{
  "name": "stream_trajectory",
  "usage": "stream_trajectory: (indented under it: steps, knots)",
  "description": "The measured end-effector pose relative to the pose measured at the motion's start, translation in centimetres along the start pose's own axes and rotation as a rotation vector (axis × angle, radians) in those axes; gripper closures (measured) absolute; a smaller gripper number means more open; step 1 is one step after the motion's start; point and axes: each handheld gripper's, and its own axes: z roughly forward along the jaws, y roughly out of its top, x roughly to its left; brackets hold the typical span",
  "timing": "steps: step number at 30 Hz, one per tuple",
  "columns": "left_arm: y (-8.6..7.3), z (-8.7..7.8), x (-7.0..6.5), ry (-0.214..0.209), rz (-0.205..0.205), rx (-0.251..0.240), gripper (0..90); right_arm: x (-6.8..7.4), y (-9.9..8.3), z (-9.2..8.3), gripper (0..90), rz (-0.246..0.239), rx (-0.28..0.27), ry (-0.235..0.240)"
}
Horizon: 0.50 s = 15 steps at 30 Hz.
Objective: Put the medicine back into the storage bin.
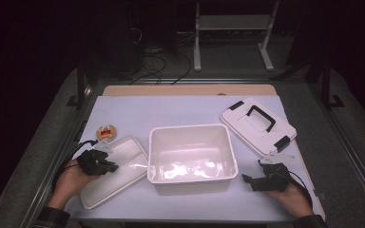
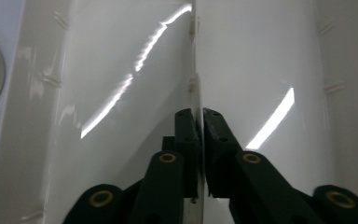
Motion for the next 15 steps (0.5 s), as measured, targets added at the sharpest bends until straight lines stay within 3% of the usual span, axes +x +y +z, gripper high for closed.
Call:
stream_trajectory:
  steps: [9,11,15]
  knots:
    - [2.0,-4.1,1.6,0.048,-0.037,-0.004,52.4,0.0,0.0,0.0,14.9,0.0,0.0,0.0]
    - [2.6,-4.7,2.3,0.062,-0.046,0.005,42.8,0.0,0.0,0.0,14.9,0.0,0.0,0.0]
    - [3.6,-4.9,3.7,0.072,-0.065,0.032,35.4,0.0,0.0,0.0,14.9,0.0,0.0,0.0]
